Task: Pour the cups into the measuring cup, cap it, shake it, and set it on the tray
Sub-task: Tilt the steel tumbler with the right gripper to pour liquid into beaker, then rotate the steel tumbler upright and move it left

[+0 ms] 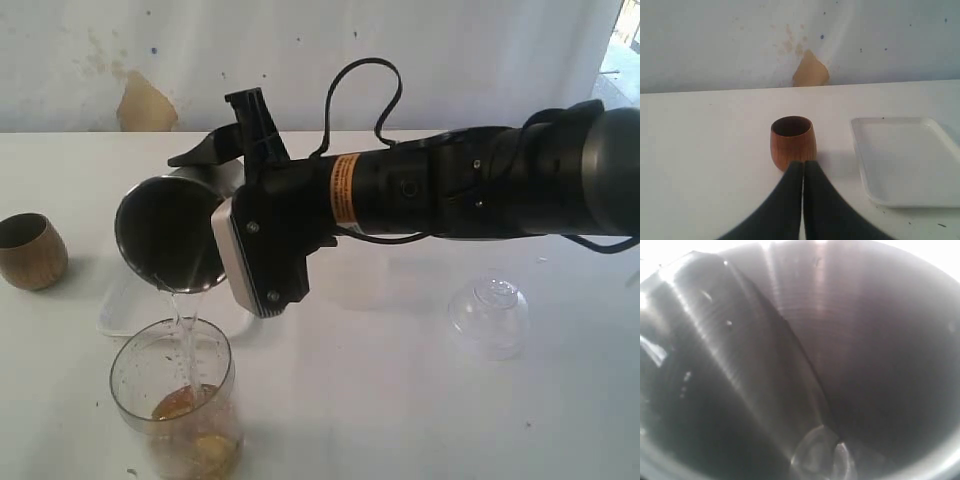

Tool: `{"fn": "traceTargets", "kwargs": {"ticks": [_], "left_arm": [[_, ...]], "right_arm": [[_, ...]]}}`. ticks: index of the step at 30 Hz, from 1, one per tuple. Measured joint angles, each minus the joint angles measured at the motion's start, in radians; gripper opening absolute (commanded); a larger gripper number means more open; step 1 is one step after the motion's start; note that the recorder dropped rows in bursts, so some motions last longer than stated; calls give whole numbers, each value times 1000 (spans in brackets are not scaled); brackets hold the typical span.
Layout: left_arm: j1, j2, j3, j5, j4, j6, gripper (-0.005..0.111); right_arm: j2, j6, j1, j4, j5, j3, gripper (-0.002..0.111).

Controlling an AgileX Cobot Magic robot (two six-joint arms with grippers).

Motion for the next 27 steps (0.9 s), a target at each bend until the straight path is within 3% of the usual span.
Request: {"fn": "traceTargets", "kwargs": {"ticks": [22,27], "left_arm": [[0,0,0,0,0,0,1],[0,0,0,0,0,0,1]], "right_arm": [[-5,-17,0,4,0,-23,0],[-7,136,0,4,-10,-23,0]]}}
